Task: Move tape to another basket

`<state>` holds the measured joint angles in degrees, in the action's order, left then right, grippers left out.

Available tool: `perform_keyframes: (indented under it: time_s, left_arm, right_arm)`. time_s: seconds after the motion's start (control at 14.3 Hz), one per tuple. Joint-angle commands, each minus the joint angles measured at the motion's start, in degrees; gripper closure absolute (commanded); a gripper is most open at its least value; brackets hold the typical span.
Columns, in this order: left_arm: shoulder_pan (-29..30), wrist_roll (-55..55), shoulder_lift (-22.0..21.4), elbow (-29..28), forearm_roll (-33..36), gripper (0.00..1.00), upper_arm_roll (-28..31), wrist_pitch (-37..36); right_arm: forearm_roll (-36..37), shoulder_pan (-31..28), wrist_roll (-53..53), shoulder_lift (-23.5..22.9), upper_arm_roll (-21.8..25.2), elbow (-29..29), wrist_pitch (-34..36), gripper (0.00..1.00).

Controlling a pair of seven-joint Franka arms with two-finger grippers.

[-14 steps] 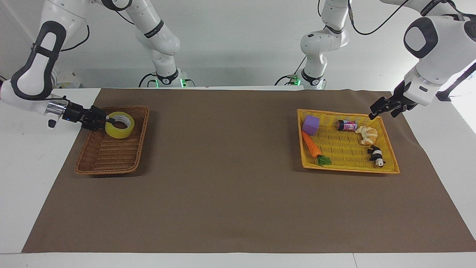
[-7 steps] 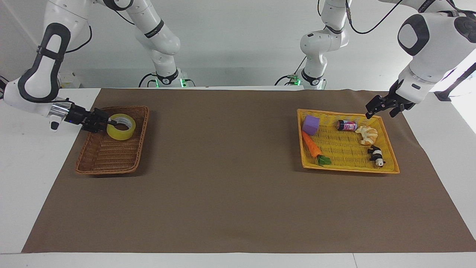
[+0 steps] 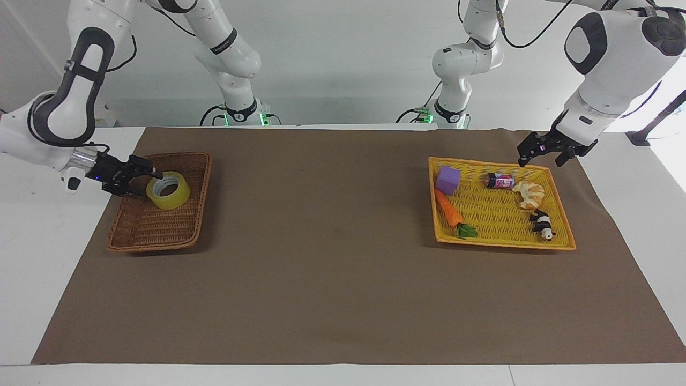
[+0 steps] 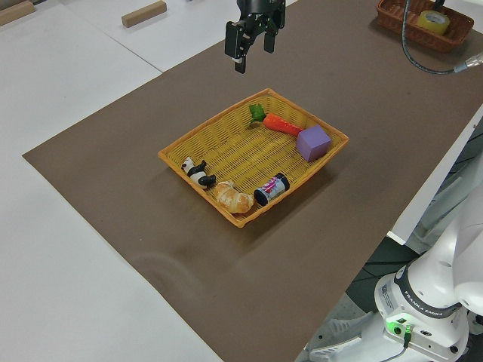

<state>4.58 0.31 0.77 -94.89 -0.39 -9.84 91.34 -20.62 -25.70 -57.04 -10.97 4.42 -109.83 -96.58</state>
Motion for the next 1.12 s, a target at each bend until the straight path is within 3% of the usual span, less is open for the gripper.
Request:
perform_keyframes:
  time_s: [0.0, 0.21, 0.49, 0.77, 0.91, 1.05]
  left_arm:
    - [-3.0, 0.5, 1.1, 1.9, 1.5, 0.0, 3.2, -1.5]
    - [-3.9, 0.6, 0.3, 0.5, 2.3, 0.0, 4.4, -0.3]
    - [-3.9, 0.5, -0.9, -0.7, 2.3, 0.0, 4.5, 1.3]
    - [-4.6, 0.6, -1.8, -2.7, 2.3, 0.0, 5.2, 1.7]
    - [-5.1, 0.4, -2.1, -3.2, 2.3, 0.0, 5.4, 1.3]
    - [-6.4, 0.5, -2.4, -3.6, 2.3, 0.0, 7.2, 1.6]
  right_arm:
    - [4.2, 4.2, 3.0, 3.8, -0.2, 2.6, 0.3, 0.0]
    - [8.0, 9.2, 6.4, 9.2, -0.6, 3.3, 0.2, 0.0]
    - [18.0, 16.1, 24.2, 13.7, -0.6, 7.3, 3.1, 0.0]
    - [21.3, 18.1, 44.7, 10.4, -0.7, 19.1, 17.4, 0.0]
    - [23.2, 18.7, 46.7, 9.3, -1.1, 23.2, 18.2, 0.0]
    - [22.6, 19.4, 46.8, 8.7, -1.3, 23.3, 17.8, 0.0]
